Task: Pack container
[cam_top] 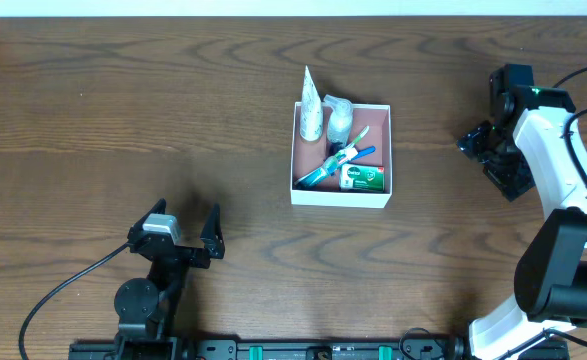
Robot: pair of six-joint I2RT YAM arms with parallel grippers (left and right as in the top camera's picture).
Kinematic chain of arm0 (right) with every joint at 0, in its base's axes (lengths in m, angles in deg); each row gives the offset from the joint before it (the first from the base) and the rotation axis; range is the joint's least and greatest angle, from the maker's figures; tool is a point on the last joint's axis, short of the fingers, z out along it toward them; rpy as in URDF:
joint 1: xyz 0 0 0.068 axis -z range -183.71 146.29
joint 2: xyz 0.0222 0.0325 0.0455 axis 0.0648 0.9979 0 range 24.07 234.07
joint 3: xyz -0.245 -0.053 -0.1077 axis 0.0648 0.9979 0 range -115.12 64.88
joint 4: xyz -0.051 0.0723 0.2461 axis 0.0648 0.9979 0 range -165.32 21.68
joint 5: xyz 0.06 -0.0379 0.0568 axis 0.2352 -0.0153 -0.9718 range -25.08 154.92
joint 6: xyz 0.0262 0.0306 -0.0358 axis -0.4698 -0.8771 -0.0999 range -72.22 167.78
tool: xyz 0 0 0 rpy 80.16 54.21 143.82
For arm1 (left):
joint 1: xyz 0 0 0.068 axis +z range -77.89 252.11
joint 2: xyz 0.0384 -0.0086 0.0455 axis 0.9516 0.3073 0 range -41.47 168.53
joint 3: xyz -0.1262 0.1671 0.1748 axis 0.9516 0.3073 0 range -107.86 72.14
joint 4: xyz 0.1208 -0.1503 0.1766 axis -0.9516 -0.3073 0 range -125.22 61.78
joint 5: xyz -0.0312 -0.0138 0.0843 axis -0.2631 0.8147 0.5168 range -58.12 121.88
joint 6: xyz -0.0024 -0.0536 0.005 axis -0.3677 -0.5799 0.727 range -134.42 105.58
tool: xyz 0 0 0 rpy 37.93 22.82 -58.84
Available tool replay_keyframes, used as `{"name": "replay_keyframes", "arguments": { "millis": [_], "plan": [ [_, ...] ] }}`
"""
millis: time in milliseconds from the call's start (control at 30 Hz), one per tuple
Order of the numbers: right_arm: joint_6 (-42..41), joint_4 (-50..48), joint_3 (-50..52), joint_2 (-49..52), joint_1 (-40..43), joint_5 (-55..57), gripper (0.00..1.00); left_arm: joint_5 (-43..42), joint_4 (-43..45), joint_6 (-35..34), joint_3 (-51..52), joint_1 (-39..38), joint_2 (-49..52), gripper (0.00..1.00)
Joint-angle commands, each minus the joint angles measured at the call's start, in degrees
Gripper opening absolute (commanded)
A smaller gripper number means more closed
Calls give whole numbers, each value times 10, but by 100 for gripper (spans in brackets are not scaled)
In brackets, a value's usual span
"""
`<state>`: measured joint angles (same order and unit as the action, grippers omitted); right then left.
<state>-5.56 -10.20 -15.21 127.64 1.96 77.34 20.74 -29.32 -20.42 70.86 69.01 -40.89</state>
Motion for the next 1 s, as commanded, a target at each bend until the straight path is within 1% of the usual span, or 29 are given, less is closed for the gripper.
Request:
{"name": "replay_keyframes", "arguments": {
  "millis": [0,833,967],
  "plan": [
    [2,0,-4,4,3,6,99,3,-19,-3,10,3,-3,98],
    [2,0,-4,3,2,6,99,3,-19,-3,10,3,-3,98],
    [2,0,-4,-29,-6,7,99,3,-19,-3,10,3,-3,98]
  ]
}}
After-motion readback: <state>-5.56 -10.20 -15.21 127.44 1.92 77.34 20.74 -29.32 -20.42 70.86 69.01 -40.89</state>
